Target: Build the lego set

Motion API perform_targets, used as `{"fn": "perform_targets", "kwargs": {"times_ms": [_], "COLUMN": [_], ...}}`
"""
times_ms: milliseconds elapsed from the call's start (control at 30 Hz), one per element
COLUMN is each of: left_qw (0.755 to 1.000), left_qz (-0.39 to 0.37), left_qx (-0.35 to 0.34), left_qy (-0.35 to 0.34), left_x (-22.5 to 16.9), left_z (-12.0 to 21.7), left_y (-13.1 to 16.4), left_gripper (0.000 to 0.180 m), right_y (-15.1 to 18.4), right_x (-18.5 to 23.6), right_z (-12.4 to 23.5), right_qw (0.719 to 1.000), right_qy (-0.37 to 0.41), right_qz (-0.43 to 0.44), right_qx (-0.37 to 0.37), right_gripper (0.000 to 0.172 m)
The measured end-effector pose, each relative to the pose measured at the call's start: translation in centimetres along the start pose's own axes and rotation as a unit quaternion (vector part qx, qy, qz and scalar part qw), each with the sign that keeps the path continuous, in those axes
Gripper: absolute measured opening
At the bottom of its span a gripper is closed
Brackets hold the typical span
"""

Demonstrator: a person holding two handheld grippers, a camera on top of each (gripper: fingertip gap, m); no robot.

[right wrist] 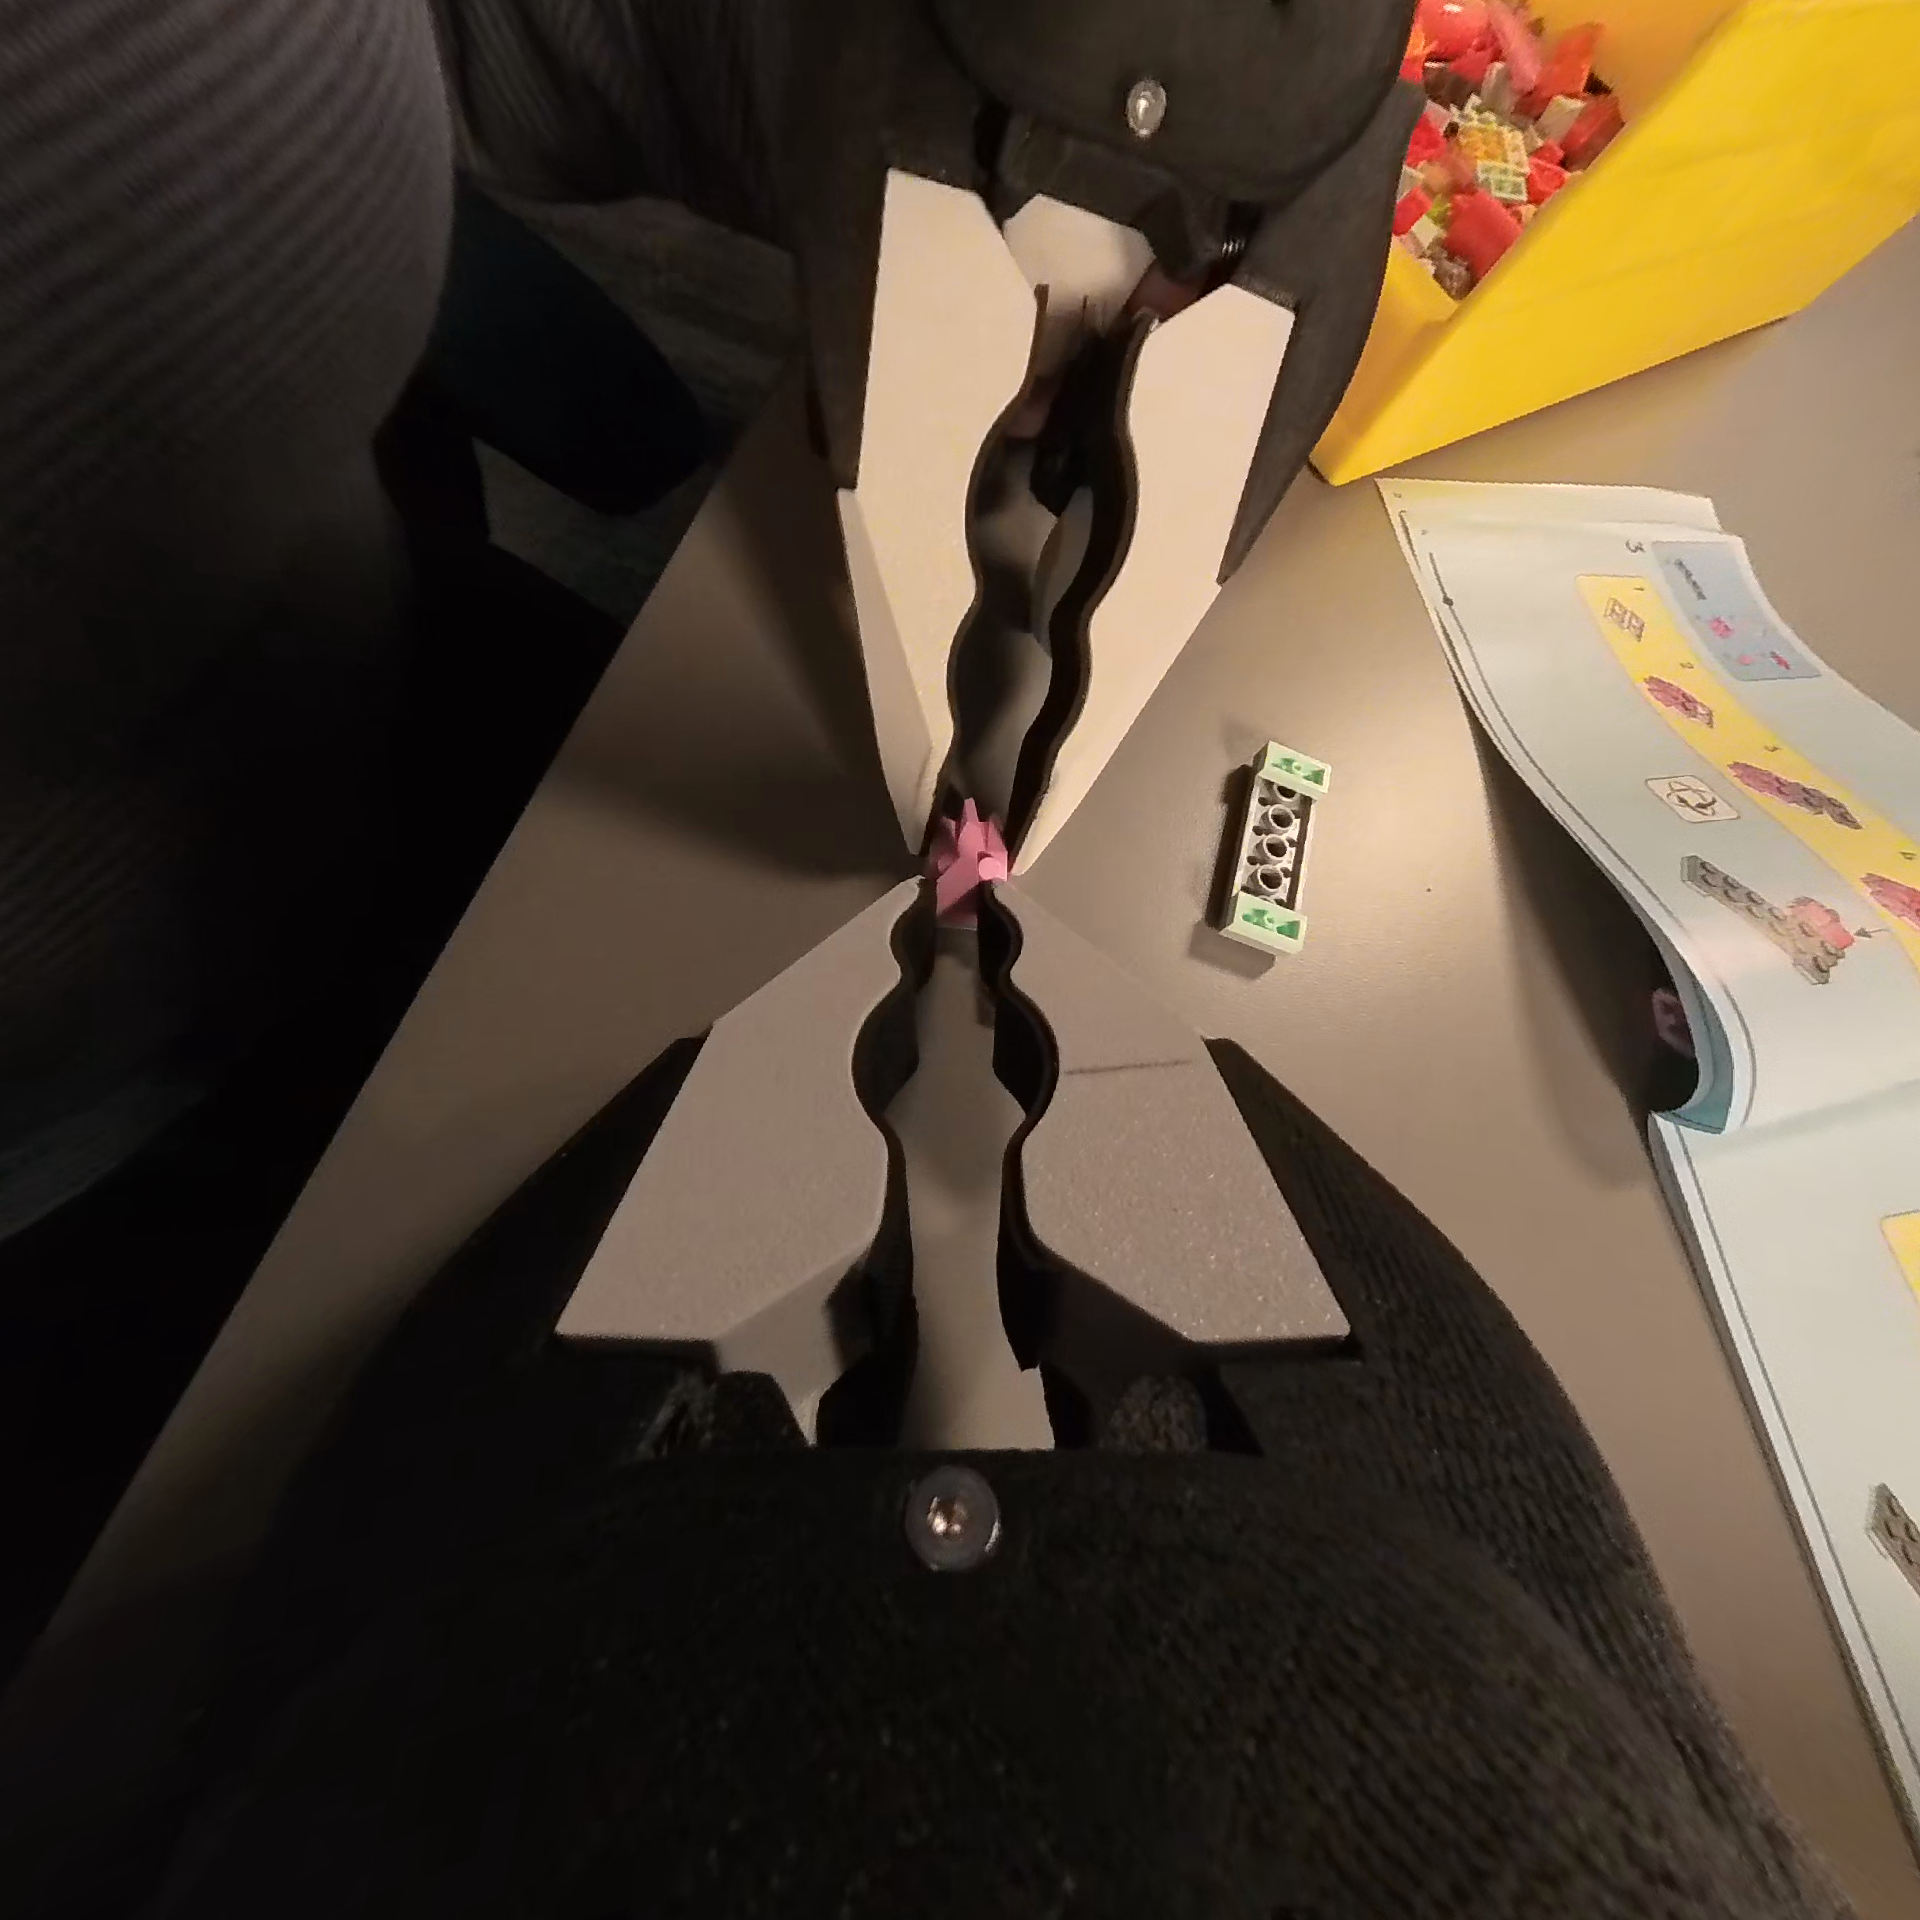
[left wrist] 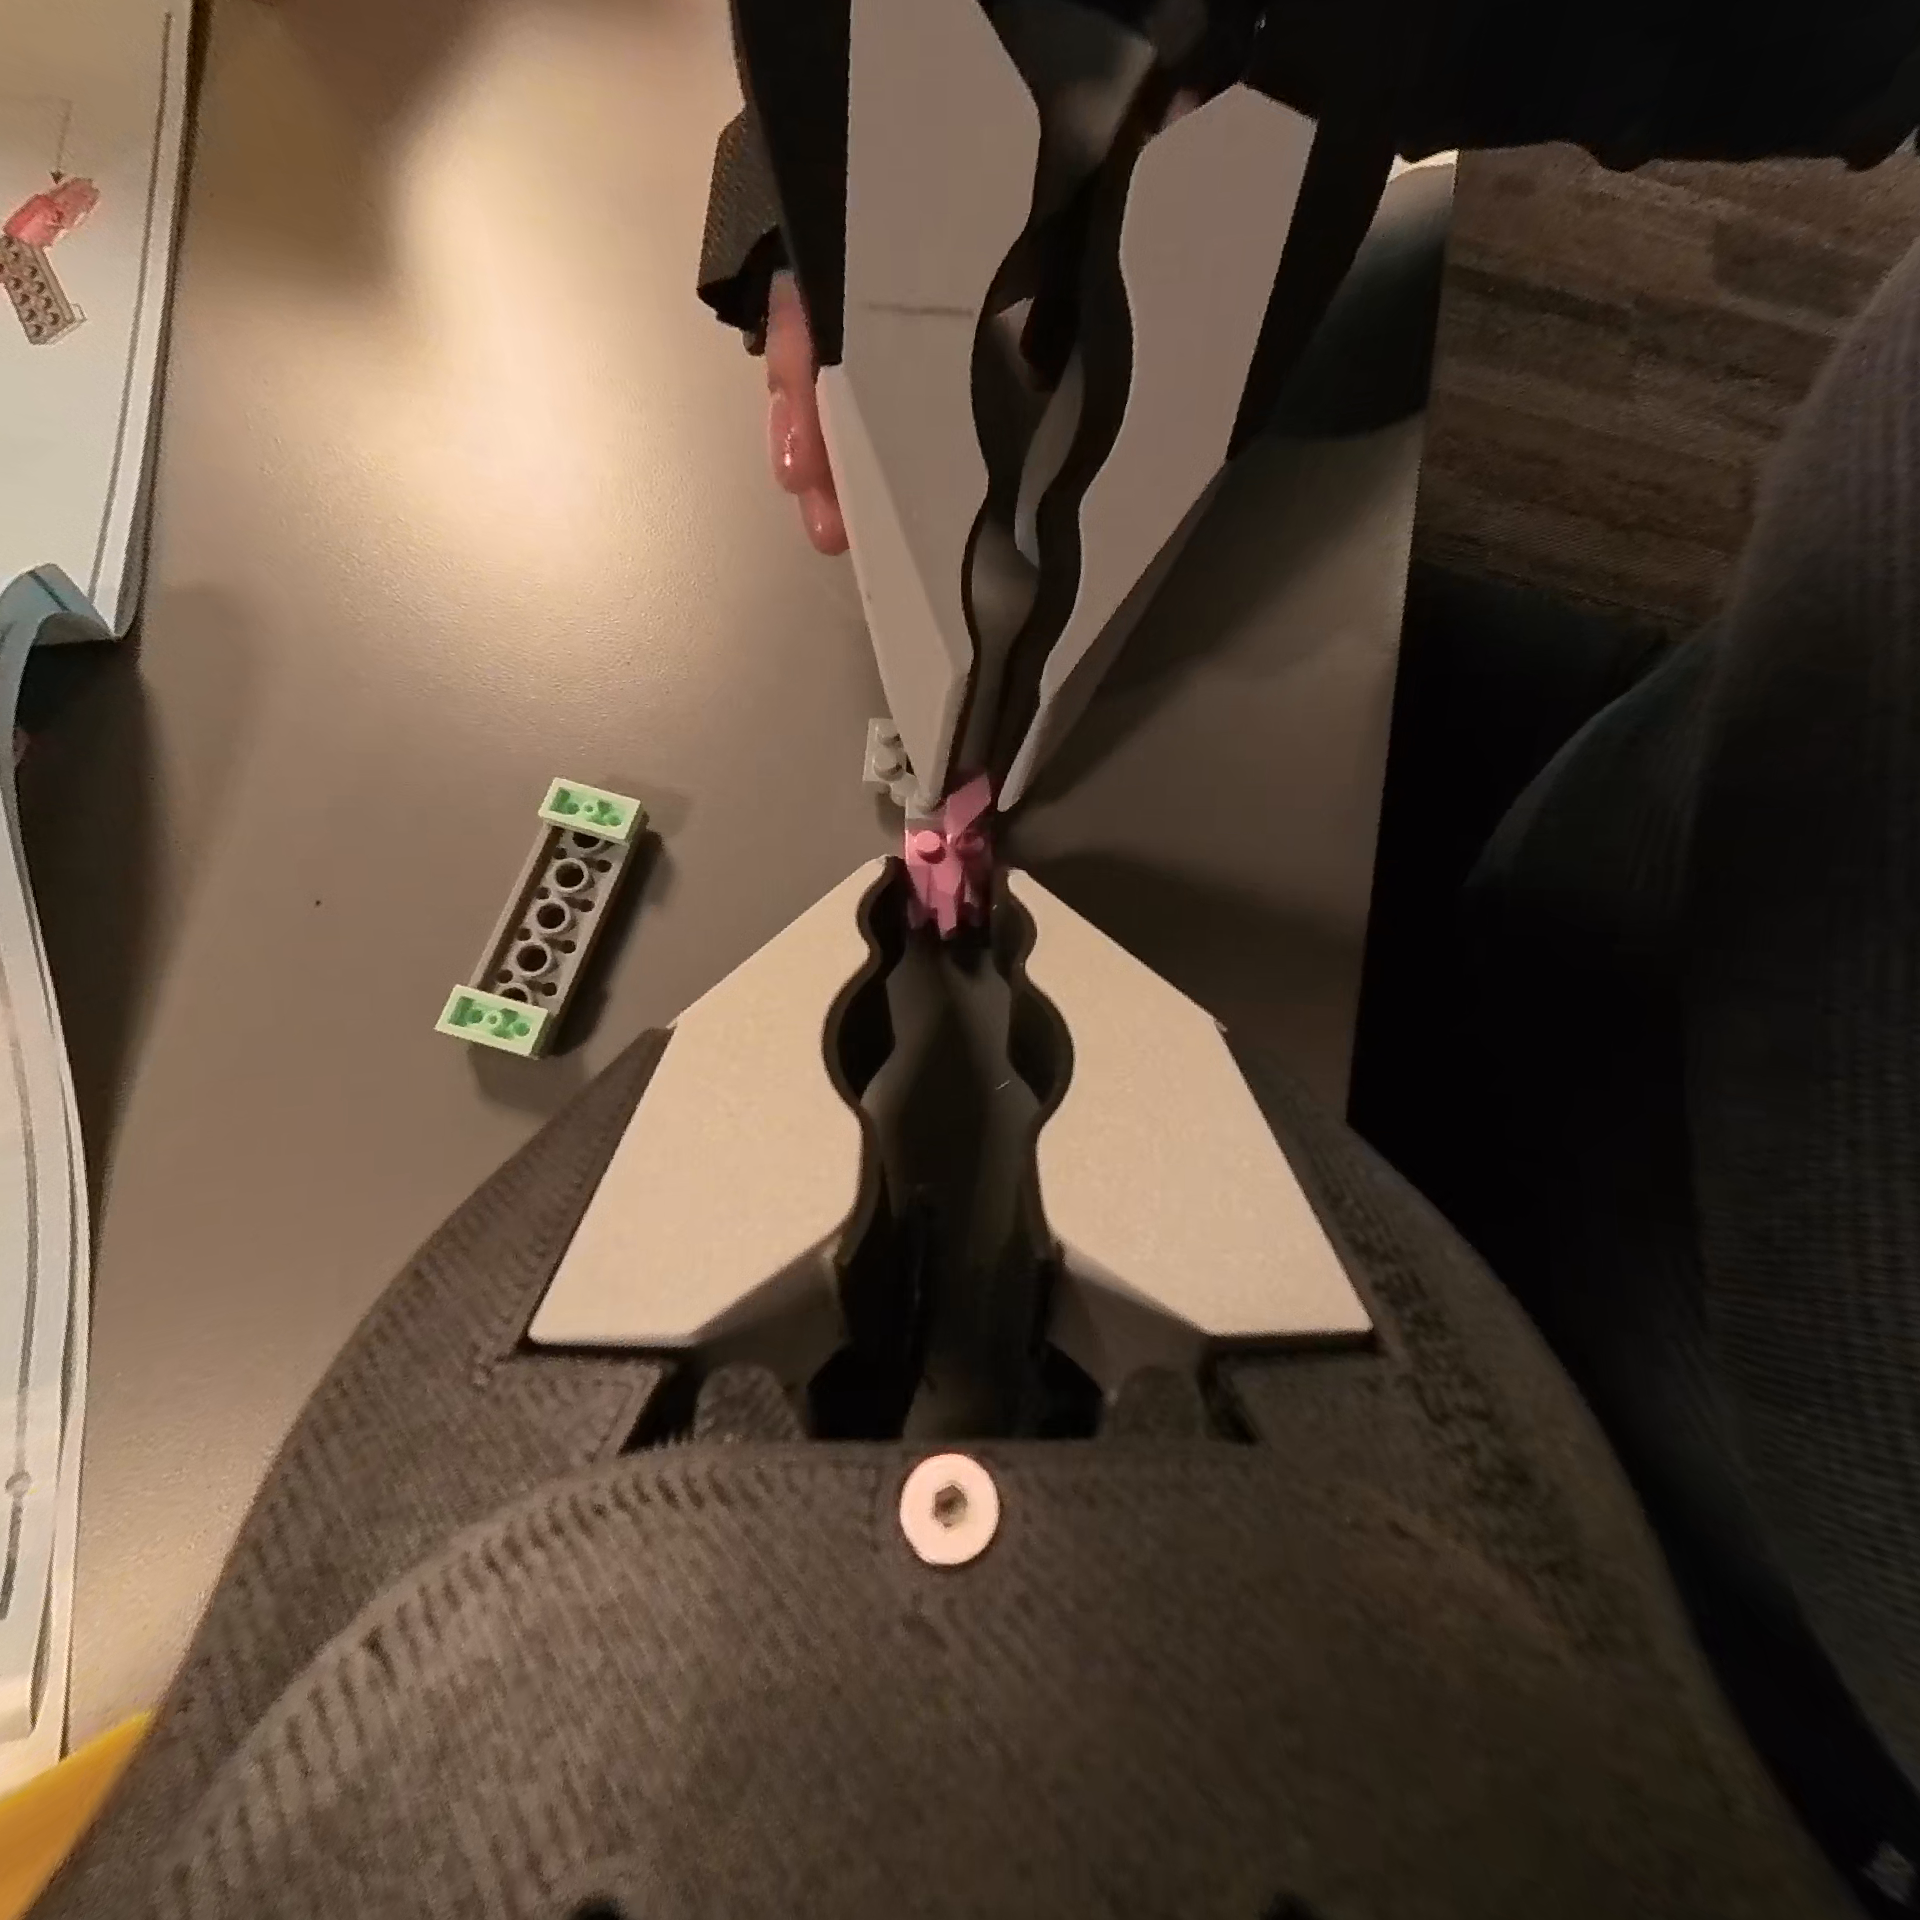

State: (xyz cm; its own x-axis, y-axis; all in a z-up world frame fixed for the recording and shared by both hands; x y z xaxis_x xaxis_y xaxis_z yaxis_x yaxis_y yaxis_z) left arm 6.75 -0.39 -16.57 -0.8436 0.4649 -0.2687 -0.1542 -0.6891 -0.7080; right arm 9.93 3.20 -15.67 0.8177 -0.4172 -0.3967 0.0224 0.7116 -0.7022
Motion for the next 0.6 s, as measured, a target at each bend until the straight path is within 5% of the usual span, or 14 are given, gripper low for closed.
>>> {"fn": "perform_targets", "kwargs": {"times_ms": [600], "left_qw": [1.000], "left_qz": [0.005], "left_qx": [0.000], "left_qy": [0.003], "left_x": [0.05], "left_z": [0.01], "left_y": [-0.02], "left_gripper": [0.015], "right_y": [-0.04], "right_x": [-0.02], "right_z": [-0.16], "right_qw": [1.000], "right_qy": [0.009], "right_qz": [0.003], "right_qx": [-0.005], "right_gripper": [0.005]}}
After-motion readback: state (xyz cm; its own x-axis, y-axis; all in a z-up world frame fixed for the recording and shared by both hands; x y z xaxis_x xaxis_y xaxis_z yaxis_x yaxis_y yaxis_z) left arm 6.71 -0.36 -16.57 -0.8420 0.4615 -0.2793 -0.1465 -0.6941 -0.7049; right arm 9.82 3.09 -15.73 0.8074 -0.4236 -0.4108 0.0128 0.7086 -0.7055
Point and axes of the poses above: each gripper's, where its closed fingertips meet, z back along the fingers, y out of its underside, x = y × z across the jaws, the point moved 3 cm from there along z, back along the fingers, and after that the axes turned 15 degrees about z, right-handed, at the moved point
